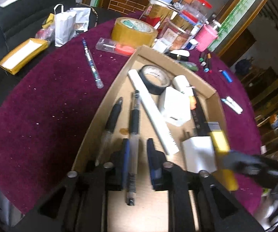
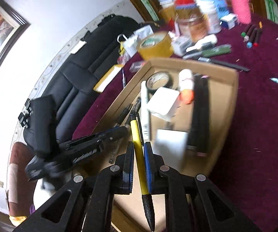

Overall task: Organize rigid objects
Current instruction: 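Drop the gel pen in the box with the left tool while the right tool drops the yellow pen, then move both tools back over the remaining items on the table, then reach both tools toward the two white markers lying on the cloth, then grasp a white marker with the left tool, then lift the white marker with the left tool while the right tool grasps the other white pen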

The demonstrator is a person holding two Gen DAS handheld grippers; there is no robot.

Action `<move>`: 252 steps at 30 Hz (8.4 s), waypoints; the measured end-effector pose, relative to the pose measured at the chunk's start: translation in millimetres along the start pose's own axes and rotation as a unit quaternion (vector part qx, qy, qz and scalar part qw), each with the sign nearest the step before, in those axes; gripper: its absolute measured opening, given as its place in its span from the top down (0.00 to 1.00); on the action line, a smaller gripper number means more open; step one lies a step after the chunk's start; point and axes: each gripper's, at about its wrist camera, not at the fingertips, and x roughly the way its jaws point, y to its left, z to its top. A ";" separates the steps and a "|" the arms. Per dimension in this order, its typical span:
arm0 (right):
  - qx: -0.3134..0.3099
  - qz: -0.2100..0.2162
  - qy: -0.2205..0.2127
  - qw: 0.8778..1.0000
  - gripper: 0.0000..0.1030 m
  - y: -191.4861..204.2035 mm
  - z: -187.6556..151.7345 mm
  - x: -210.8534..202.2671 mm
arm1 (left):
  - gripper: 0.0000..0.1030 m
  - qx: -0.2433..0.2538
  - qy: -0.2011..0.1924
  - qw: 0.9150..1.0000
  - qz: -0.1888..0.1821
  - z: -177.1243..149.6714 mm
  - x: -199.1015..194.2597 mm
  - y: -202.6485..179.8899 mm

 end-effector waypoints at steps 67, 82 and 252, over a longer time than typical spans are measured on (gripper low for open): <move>0.117 -0.375 -0.039 0.919 0.24 -292.7 131.6 -78.5 | 0.25 0.080 -0.051 0.991 -0.090 -22.1 -29.4 -88.7; 0.054 -0.282 0.095 0.953 0.22 -219.2 24.0 -77.4 | 0.25 0.081 -0.058 0.990 -0.103 -27.8 -38.6 -90.4; 0.204 -0.237 -0.070 0.947 0.00 -190.0 -122.7 -155.8 | 0.88 0.282 -0.133 0.948 0.062 -61.2 7.1 -234.6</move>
